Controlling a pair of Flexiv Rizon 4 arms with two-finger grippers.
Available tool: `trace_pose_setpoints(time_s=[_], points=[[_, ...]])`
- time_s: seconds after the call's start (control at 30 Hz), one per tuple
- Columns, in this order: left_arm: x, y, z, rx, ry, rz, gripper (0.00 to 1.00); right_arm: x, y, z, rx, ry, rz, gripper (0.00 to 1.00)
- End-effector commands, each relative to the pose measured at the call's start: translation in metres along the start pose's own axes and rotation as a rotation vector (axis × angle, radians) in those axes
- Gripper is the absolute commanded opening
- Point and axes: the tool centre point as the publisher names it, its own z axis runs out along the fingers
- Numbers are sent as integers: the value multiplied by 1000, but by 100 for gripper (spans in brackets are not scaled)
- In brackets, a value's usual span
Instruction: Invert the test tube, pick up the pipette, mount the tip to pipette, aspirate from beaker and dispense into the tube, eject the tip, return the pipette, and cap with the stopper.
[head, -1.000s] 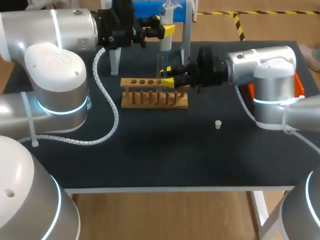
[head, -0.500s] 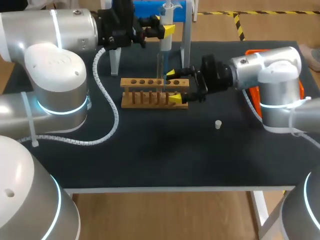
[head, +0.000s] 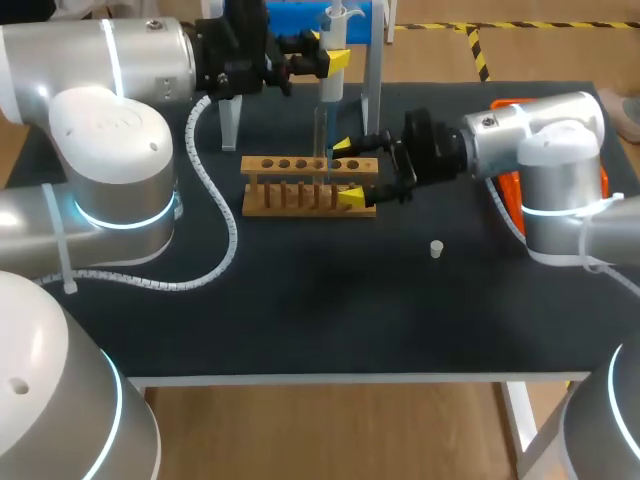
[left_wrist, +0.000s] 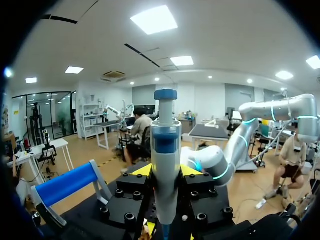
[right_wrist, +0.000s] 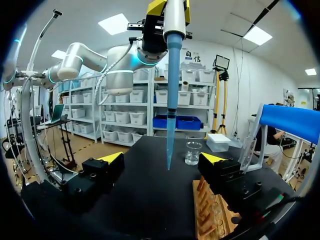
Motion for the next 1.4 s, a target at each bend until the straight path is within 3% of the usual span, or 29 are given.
trace_pose_setpoints(time_s=[0.03,0.17,0.37,0.77,1.07,1.4], points=[[-6,3,-6,7,-15,-1,0,0,1,-2,2,1,0,100],[-17,7,-26,23,-33,-2,0,0,1,-2,2,1,0,100],[-34,18,-67,-18,-79,-3,0,0,1,-2,2,1,0,100],[-85,46,-148,-31,-149,-13,0,0,1,-2,2,1,0,100],[-122,64,-192,-27,-166,-6,0,0,1,-2,2,1,0,100],[-149,82,-223,-20,-161,-10,0,0,1,-2,2,1,0,100]])
